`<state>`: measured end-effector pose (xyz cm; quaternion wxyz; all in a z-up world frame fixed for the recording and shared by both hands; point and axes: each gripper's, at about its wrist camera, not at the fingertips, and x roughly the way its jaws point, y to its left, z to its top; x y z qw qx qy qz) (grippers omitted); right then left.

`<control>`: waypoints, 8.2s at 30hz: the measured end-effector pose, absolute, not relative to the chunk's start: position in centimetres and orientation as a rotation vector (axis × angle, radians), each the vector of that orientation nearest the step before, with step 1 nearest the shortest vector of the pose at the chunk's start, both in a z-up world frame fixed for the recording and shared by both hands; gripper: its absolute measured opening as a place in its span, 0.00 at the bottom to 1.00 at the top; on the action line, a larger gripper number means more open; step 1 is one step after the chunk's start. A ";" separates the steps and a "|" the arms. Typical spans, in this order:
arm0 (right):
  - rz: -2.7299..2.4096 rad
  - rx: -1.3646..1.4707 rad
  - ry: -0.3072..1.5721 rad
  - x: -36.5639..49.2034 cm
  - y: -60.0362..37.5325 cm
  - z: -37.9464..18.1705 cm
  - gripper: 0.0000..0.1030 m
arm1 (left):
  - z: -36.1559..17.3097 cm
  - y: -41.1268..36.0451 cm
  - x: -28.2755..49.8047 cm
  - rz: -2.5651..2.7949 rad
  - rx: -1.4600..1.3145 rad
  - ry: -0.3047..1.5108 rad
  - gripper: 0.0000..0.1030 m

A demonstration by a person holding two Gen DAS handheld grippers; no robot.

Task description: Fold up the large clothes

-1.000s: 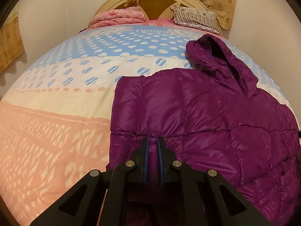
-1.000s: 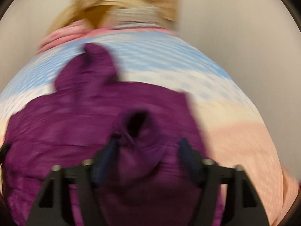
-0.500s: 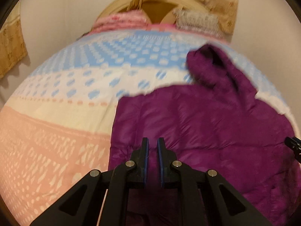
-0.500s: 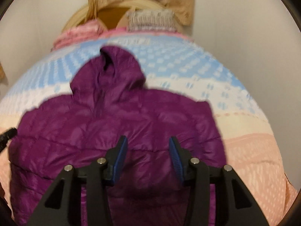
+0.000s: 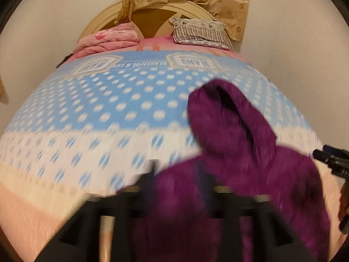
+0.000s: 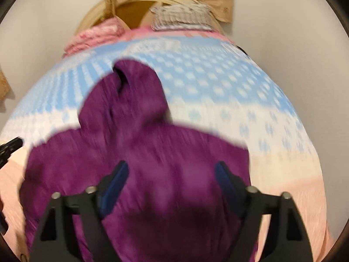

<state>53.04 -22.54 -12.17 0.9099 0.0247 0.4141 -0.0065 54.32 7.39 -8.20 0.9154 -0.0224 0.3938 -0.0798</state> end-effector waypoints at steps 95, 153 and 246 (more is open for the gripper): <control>0.681 -0.275 0.964 37.9 -15.5 -13.1 0.75 | -7.8 8.3 40.0 -0.412 -0.227 0.630 0.08; 0.102 0.145 0.535 31.9 -22.9 -7.3 0.53 | -12.1 -1.6 37.9 -0.447 -0.032 0.807 0.08; 0.324 0.428 0.692 -0.7 -28.2 -9.4 0.10 | -13.7 15.5 11.2 -0.693 -0.468 0.702 0.07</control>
